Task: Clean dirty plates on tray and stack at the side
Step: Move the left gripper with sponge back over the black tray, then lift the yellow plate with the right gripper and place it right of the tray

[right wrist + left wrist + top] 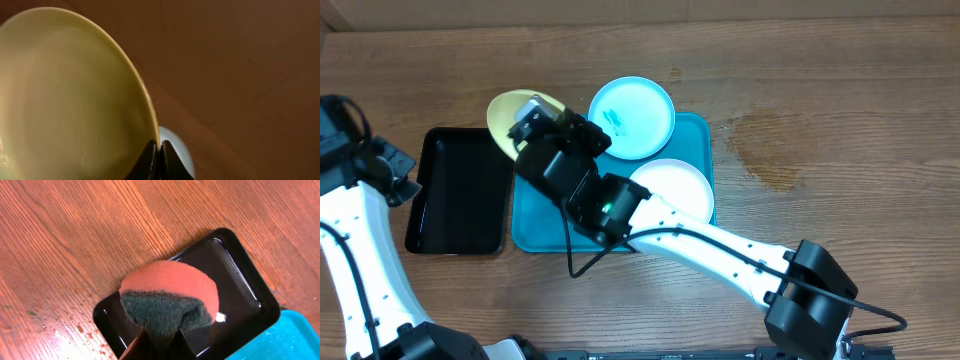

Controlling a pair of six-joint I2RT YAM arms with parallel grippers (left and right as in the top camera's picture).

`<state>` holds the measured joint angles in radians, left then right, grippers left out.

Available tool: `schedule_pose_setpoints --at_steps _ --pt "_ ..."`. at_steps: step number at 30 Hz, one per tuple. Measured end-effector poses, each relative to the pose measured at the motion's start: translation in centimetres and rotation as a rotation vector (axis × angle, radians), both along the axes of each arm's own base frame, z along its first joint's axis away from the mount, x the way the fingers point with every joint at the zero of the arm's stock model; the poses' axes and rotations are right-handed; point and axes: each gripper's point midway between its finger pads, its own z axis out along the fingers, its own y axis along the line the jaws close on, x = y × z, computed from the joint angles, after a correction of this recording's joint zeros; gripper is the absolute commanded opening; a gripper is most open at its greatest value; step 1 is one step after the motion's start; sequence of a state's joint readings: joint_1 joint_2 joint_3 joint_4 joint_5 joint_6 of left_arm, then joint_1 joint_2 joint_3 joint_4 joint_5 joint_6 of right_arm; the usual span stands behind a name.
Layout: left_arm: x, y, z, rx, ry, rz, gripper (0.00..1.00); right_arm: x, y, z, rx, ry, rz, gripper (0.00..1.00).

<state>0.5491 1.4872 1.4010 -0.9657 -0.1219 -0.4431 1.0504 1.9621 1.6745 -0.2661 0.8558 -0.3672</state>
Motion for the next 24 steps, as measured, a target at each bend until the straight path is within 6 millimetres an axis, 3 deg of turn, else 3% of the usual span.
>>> schedule_pose_setpoints --at_steps 9,18,21,24 --pt "0.2 -0.2 -0.1 -0.066 -0.041 -0.011 0.04 0.2 -2.2 1.6 -0.24 -0.099 -0.078 0.04" --pt "0.4 -0.4 -0.1 -0.073 -0.05 -0.017 0.04 0.3 -2.6 1.7 -0.175 -0.102 -0.121 0.04" --pt "0.4 -0.4 -0.1 -0.073 -0.053 -0.018 0.04 0.1 -2.3 0.6 -0.137 -0.055 -0.099 0.04" --pt "0.5 -0.4 -0.1 -0.073 -0.054 -0.018 0.04 -0.4 -1.8 -2.3 -0.194 0.065 0.014 0.04"
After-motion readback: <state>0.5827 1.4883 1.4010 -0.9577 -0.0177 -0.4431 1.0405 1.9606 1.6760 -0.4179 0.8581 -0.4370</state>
